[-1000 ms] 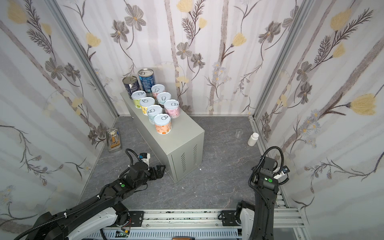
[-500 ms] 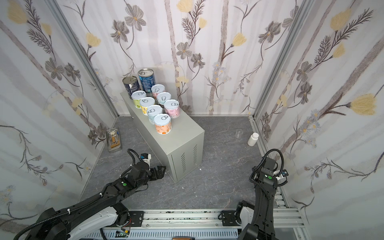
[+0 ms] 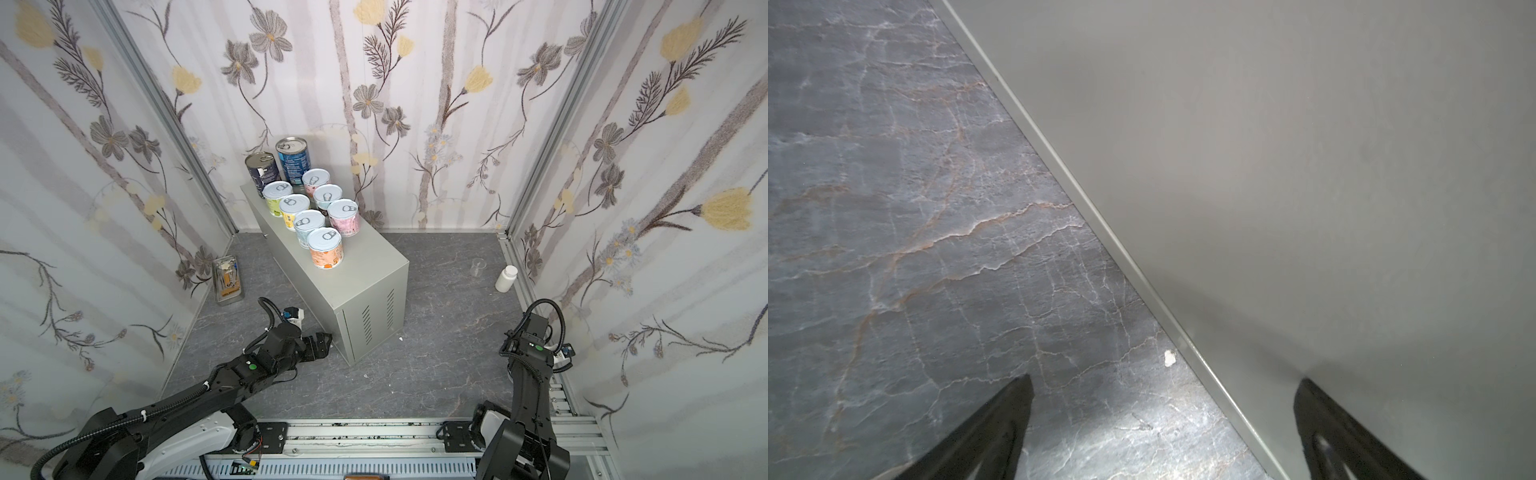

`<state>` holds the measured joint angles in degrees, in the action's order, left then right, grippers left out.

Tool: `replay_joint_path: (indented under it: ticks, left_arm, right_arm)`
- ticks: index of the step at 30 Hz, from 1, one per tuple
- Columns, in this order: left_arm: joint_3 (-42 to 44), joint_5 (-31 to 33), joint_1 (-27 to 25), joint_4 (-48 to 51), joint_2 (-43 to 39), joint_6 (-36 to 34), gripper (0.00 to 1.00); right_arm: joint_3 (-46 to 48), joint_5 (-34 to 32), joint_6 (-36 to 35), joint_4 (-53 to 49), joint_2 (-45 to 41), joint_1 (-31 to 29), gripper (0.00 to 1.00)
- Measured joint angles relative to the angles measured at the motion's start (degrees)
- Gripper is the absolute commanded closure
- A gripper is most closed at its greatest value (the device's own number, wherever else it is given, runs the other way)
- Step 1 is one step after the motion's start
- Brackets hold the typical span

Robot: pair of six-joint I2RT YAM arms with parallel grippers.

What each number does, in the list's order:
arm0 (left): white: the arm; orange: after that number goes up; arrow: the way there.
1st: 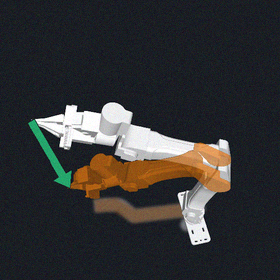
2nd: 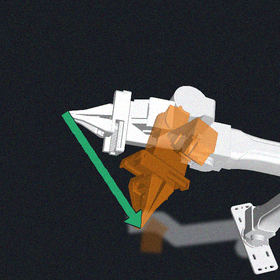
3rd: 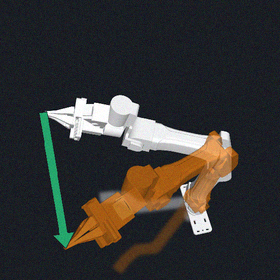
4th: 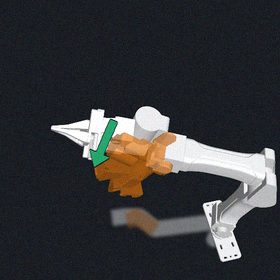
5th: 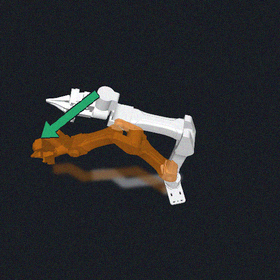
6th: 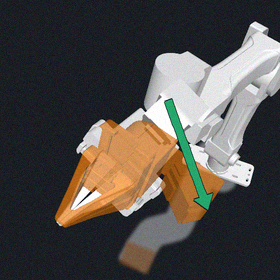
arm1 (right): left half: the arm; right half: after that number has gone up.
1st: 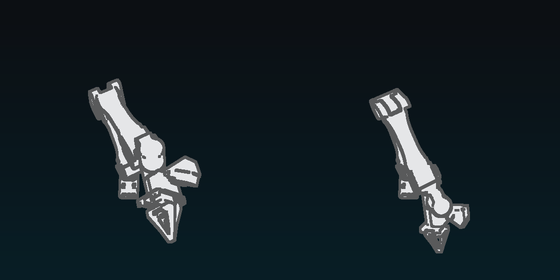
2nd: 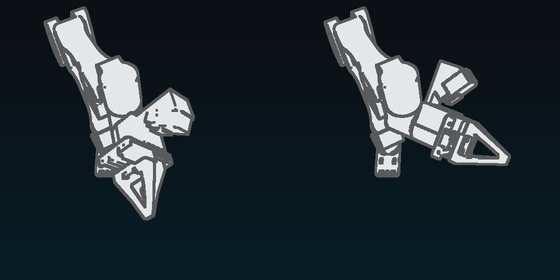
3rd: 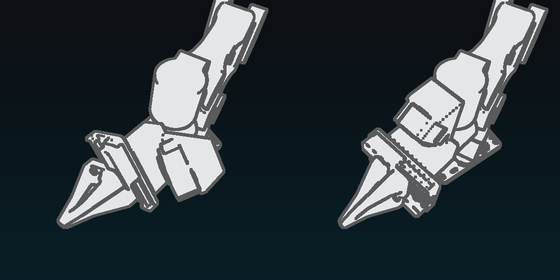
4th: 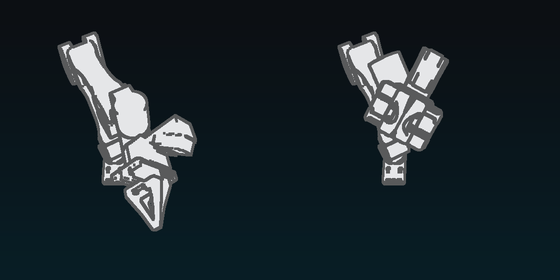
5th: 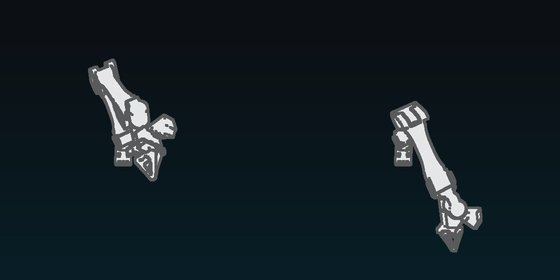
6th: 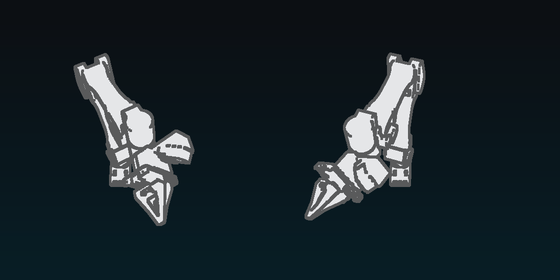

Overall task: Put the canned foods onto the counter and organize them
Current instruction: 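Lower the right gripper onto the teal-labelled floor can and close it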

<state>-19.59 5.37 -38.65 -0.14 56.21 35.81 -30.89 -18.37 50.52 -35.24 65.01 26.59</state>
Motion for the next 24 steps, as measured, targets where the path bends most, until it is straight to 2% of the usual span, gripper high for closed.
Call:
replay_joint_path:
  ticks: [15, 24]
  left_arm:
    - [0.0, 0.0, 0.0, -0.4, 2.4, 0.0, 0.0]
    - [-0.4, 0.0, 0.0, -0.9, 6.1, -0.3, 0.0]
  right_arm:
    - [1.1, 0.5, 1.3, 5.5, 9.3, 0.2, 0.03]
    - [1.8, 0.6, 1.5, 8.5, 12.2, 0.4, 0.21]
